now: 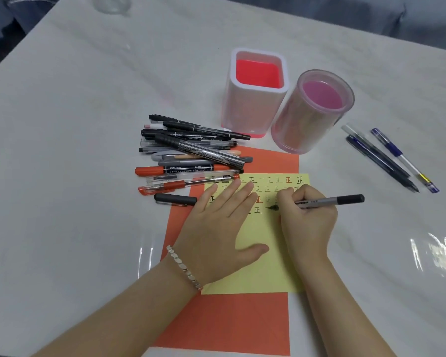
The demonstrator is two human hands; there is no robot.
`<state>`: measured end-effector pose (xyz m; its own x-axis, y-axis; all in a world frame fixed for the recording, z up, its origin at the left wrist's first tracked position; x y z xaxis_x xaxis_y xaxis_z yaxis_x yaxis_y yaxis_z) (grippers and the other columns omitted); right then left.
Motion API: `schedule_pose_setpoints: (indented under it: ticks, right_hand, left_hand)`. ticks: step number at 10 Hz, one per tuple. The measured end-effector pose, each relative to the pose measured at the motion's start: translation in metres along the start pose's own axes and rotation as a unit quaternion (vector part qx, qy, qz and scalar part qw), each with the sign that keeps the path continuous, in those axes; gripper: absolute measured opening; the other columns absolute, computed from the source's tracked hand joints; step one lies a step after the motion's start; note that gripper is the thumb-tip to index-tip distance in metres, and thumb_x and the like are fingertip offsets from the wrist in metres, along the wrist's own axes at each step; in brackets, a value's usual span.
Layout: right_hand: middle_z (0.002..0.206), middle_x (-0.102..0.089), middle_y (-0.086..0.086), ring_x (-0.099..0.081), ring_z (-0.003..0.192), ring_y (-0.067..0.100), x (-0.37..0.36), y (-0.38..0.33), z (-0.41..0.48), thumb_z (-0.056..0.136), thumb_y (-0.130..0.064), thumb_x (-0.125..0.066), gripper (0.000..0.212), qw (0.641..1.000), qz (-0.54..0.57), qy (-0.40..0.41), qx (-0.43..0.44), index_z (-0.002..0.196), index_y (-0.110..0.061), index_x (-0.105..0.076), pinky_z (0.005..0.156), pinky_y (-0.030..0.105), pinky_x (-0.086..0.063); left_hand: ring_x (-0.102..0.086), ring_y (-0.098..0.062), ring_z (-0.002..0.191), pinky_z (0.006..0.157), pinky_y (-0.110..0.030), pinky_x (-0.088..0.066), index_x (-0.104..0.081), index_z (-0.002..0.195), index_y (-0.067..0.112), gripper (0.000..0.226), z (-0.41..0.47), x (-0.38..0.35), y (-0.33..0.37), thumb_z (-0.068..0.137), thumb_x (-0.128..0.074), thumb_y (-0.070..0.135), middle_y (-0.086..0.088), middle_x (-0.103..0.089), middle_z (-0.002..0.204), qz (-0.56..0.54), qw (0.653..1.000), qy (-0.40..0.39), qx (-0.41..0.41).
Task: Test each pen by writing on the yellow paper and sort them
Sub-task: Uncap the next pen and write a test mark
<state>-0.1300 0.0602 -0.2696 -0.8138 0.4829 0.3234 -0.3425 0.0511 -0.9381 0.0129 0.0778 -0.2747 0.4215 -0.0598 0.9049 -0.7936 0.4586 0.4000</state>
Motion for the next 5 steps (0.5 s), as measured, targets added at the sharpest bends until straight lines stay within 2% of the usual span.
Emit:
schedule_pose_setpoints:
  ticks: [5]
  right_hand:
    - [0.041,-0.031,-0.005,-0.030,0.042,0.006,0.0018,0.0018,0.0003,0.067,-0.012,-0.051,0.027,1.000,0.000,0.010,0.002,0.046,-0.011,-0.033,0.046,0.011,-0.027]
  left_hand:
    - [-0.032,-0.016,0.134,0.108,-0.040,-0.015,-0.051,0.130,0.013,0.076,0.0006,-0.0012,-0.0008,0.075,-0.039,0.064,0.001,-0.042,0.142,0.000,1.000,-0.005,0.000]
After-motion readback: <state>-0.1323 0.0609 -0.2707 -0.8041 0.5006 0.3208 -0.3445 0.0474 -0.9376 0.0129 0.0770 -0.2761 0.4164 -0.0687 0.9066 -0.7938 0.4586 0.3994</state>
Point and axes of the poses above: each hand's wrist, its own z-axis towards the middle knuckle, its own x-axis out of the back of the hand, y = z × x, the point moved 7 cm from there along z, towards the middle knuckle
